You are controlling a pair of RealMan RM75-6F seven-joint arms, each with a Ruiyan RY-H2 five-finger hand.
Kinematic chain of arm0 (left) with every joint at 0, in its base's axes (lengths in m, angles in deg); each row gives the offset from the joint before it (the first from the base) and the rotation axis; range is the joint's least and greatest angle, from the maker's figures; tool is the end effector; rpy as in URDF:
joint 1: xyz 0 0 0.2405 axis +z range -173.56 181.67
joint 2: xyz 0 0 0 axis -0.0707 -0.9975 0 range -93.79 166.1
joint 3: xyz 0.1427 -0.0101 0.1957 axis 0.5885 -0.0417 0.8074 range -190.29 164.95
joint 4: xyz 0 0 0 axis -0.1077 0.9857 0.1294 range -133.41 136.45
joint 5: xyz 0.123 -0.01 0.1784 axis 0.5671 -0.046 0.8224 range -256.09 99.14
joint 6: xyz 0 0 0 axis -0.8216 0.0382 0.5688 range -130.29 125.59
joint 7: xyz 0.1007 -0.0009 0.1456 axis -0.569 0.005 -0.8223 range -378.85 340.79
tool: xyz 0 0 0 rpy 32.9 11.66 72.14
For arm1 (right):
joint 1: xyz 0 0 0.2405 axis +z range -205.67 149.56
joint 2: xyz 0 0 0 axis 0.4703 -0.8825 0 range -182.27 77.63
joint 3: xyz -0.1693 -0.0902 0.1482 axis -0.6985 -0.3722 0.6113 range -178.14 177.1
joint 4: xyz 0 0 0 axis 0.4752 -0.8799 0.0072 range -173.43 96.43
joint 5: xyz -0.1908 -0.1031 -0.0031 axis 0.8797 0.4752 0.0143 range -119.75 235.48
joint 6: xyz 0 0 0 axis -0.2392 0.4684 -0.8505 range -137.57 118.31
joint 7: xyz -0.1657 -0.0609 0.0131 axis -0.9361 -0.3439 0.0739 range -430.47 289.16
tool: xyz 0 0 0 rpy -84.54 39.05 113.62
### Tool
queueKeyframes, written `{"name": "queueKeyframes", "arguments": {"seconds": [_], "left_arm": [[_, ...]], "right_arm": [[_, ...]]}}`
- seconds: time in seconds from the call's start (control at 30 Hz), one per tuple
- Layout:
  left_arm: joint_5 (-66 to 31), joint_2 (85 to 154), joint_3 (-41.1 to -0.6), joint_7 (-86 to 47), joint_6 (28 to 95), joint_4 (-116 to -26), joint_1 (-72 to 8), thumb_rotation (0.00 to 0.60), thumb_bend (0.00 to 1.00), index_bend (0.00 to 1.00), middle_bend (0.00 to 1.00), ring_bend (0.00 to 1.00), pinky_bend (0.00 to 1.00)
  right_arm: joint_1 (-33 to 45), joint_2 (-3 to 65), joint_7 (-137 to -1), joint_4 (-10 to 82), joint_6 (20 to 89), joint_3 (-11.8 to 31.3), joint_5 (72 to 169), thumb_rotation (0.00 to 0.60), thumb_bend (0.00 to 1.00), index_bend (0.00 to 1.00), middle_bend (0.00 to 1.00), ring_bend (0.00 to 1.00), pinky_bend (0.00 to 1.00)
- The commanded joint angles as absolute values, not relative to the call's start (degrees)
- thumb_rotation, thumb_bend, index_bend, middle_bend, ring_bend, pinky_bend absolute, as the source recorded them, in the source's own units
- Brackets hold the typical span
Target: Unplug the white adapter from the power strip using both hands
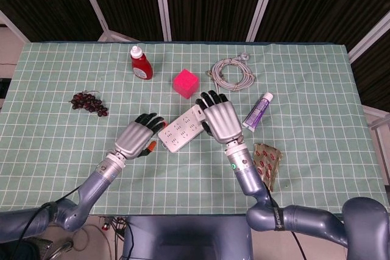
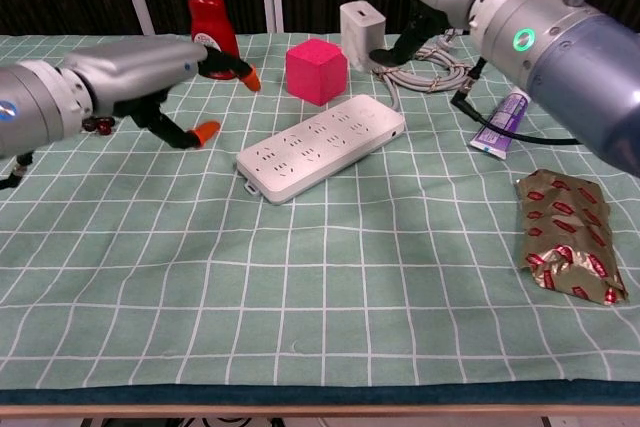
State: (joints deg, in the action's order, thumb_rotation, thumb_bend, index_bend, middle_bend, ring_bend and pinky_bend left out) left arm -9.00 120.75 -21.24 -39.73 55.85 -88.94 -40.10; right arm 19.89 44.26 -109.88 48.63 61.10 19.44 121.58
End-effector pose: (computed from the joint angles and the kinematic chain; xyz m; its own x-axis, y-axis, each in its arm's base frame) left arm -0.0990 0.3549 -0.0168 0.4883 0.1676 0.8564 0.7922 -0.4967 -0.3545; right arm -0.0307 -0.3825 0.0002 0.4376 0.1311 0.8896 -0.8149 -0.3604 0.4540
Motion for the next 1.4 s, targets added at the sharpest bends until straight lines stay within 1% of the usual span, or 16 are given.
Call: {"name": "queueKeyframes", "arguments": {"seconds": [0.03, 0.17, 0.37, 0.43, 0.53, 0.57, 0.63, 0.7, 0.8, 0.87, 1.0, 1.1, 1.27, 1.4], "left_arm": [[-8.36, 116.64, -23.61, -36.04, 60.55, -93.65, -37.30, 0.600, 0.45, 0.20, 0.13, 0.08, 0.14], [-6.30, 112.71, -23.25, -33.30, 64.59, -97.60, -34.11, 0.600, 0.42, 0.20, 0.13, 0.08, 0.14], [-1.49, 108.38, -20.27, -30.88, 71.11, -101.49, -28.61, 0.600, 0.41, 0.19, 0.13, 0.08, 0.13], [-0.17, 107.76, -19.42, -30.28, 72.80, -102.03, -27.20, 0.600, 0.41, 0.19, 0.12, 0.08, 0.13], [1.59, 106.92, -18.13, -29.03, 75.32, -102.79, -24.99, 0.600, 0.41, 0.19, 0.12, 0.08, 0.13], [2.08, 106.69, -17.77, -28.55, 76.12, -102.98, -24.28, 0.600, 0.41, 0.19, 0.12, 0.08, 0.13], [3.02, 106.19, -17.02, -27.38, 77.67, -103.23, -22.78, 0.600, 0.41, 0.19, 0.12, 0.07, 0.12], [3.38, 105.84, -16.45, -26.32, 78.66, -103.36, -21.59, 0.600, 0.40, 0.18, 0.11, 0.07, 0.12], [3.89, 105.37, -15.40, -24.87, 79.83, -103.22, -19.79, 0.600, 0.39, 0.18, 0.11, 0.07, 0.11], [4.06, 105.24, -14.81, -23.74, 80.73, -103.21, -18.57, 0.600, 0.39, 0.17, 0.10, 0.07, 0.11], [5.05, 104.92, -13.63, -21.59, 82.77, -103.03, -16.19, 0.600, 0.35, 0.17, 0.09, 0.06, 0.11], [6.21, 104.51, -12.69, -20.64, 84.55, -102.43, -14.40, 0.600, 0.28, 0.16, 0.08, 0.05, 0.10], [7.91, 103.78, -11.58, -19.51, 88.28, -101.01, -11.30, 0.600, 0.15, 0.13, 0.05, 0.03, 0.08], [8.88, 103.19, -10.26, -17.97, 92.51, -98.36, -7.43, 0.600, 0.11, 0.07, 0.01, 0.00, 0.05]], "right_arm": [[17.23, 42.00, -111.03, 50.78, 62.63, 17.96, 119.76, 0.600, 0.76, 0.78, 0.28, 0.23, 0.35], [14.42, 40.20, -112.26, 52.33, 63.60, 15.65, 117.62, 0.600, 0.76, 0.78, 0.28, 0.23, 0.33], [10.91, 38.78, -115.51, 52.84, 64.71, 11.64, 114.15, 0.600, 0.76, 0.78, 0.28, 0.22, 0.30], [10.16, 38.87, -115.85, 52.58, 65.10, 10.99, 113.43, 0.600, 0.76, 0.77, 0.28, 0.21, 0.29], [9.17, 39.01, -115.95, 52.36, 65.46, 10.31, 112.37, 0.600, 0.76, 0.72, 0.28, 0.19, 0.26], [8.92, 39.00, -115.95, 52.39, 65.56, 10.14, 112.22, 0.600, 0.76, 0.67, 0.27, 0.17, 0.24], [8.48, 38.90, -115.99, 52.74, 65.83, 9.85, 112.11, 0.600, 0.75, 0.52, 0.22, 0.12, 0.20], [8.19, 38.73, -116.43, 53.37, 66.01, 9.62, 111.84, 0.600, 0.69, 0.30, 0.13, 0.05, 0.15], [7.80, 38.27, -117.56, 54.94, 66.63, 9.19, 111.78, 0.600, 0.58, 0.06, 0.04, 0.00, 0.12], [7.41, 38.06, -117.59, 55.83, 67.58, 8.87, 112.75, 0.600, 0.50, 0.01, 0.01, 0.00, 0.11], [6.07, 37.12, -116.60, 57.92, 70.58, 8.08, 116.24, 0.600, 0.39, 0.00, 0.00, 0.00, 0.09], [4.42, 35.31, -114.68, 59.97, 73.40, 7.29, 119.83, 0.600, 0.33, 0.00, 0.00, 0.00, 0.07], [-0.16, 30.56, -108.56, 62.97, 78.40, 4.30, 126.31, 0.600, 0.23, 0.00, 0.00, 0.00, 0.01], [-7.61, 24.33, -95.78, 63.50, 84.19, -1.18, 133.03, 0.600, 0.18, 0.00, 0.00, 0.00, 0.00]]}}
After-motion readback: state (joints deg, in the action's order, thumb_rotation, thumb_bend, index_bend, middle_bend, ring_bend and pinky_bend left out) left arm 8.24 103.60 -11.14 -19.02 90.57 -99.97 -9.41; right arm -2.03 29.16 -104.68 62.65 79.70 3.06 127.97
